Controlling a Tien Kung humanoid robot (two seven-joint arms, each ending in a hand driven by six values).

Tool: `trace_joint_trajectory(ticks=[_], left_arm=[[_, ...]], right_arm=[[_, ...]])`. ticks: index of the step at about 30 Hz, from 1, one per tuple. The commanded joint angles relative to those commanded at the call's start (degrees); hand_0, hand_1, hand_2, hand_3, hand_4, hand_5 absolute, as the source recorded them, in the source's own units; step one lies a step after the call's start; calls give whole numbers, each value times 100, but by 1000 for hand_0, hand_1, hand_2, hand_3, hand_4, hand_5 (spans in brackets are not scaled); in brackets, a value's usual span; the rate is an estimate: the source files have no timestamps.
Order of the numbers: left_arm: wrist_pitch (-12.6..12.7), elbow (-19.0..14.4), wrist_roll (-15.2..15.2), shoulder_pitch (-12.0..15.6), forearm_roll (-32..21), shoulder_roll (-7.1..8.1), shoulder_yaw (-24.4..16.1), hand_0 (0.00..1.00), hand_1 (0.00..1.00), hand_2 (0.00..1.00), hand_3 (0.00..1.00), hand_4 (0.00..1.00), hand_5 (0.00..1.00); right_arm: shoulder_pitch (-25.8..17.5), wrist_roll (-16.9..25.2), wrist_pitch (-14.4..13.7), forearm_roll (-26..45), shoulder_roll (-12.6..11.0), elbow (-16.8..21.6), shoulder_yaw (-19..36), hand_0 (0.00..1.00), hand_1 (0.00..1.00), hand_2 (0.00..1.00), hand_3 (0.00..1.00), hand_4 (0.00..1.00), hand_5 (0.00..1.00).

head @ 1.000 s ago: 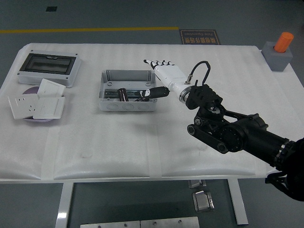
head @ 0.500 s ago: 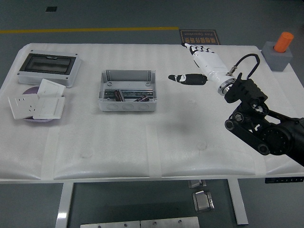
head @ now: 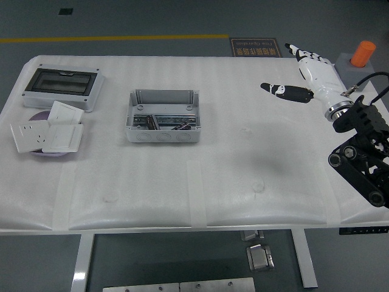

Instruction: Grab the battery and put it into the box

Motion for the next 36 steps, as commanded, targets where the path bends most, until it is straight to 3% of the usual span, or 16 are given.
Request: trace_joint_trajectory(ticks=[13,36], left_arm=[[-9,9,1,-13,-67,-15,54,591,616,513,625,538,488],[-10,22,38,87,-21,-21,15,591,616,512,619,521,459]], right_arm=[[-664,-26,-52,-342,-226,284,859,998,927,891,945,998,736],[-676,-5,-72,-352,-167,282,998,998,917,887,935,998,721]])
